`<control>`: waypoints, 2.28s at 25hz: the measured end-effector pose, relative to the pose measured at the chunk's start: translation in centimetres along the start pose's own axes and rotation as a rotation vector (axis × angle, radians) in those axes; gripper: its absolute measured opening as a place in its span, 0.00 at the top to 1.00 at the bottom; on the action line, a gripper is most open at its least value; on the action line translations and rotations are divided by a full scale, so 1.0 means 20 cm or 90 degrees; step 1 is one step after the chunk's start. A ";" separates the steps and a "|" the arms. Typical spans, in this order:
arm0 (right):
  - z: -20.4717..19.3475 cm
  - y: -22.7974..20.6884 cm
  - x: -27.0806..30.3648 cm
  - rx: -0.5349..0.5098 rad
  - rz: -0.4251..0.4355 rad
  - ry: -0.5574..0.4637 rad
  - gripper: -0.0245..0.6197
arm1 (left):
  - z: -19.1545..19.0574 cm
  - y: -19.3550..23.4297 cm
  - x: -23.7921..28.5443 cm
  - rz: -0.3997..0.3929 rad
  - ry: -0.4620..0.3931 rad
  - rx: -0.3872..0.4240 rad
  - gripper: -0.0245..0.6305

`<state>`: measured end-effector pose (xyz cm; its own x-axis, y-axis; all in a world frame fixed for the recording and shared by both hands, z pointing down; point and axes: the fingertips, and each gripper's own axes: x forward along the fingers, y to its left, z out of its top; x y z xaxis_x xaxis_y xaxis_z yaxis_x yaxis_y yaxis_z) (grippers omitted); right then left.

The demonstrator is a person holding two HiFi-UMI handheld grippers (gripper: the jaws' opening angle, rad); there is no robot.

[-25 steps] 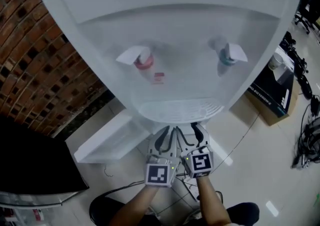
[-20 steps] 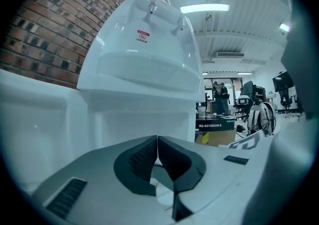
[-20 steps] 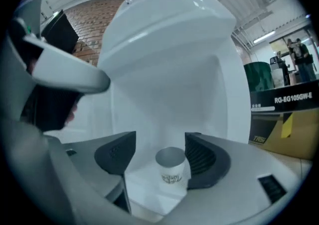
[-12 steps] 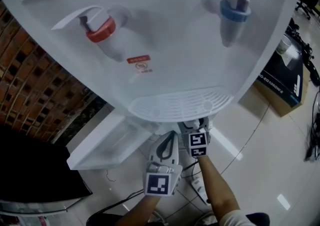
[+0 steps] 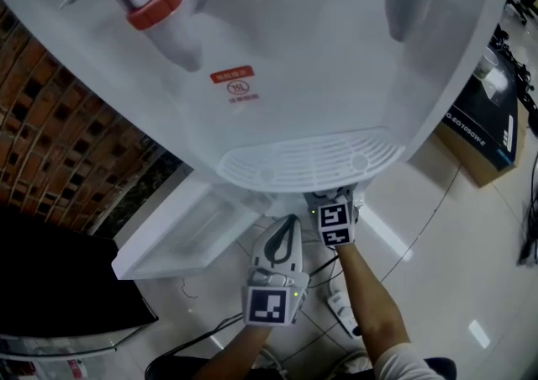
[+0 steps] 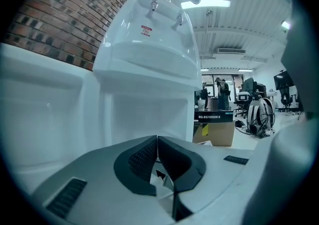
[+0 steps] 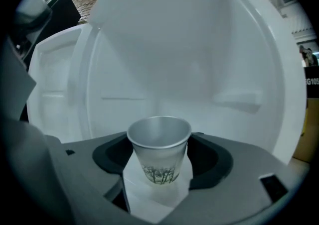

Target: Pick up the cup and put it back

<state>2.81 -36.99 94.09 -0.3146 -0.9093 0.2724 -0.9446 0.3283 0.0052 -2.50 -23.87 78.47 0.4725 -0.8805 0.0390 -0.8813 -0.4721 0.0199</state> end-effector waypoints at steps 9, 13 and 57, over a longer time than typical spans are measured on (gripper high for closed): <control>0.33 0.16 -0.46 0.011 -0.006 -0.022 0.43 | 0.18 0.04 -0.04 0.010 -0.023 -0.006 0.96; 0.55 0.24 -0.71 0.041 -0.011 -0.036 0.43 | 0.29 0.04 -0.12 0.010 -0.039 -0.007 0.96; 2.97 0.54 -1.97 -0.039 -0.006 -0.002 0.44 | 2.79 -0.15 -0.73 0.012 -0.067 0.003 0.96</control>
<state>-0.62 -12.78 26.31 -0.3066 -0.9130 0.2689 -0.9398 0.3351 0.0662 -6.78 -12.00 22.12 0.4537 -0.8888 -0.0655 -0.8901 -0.4555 0.0156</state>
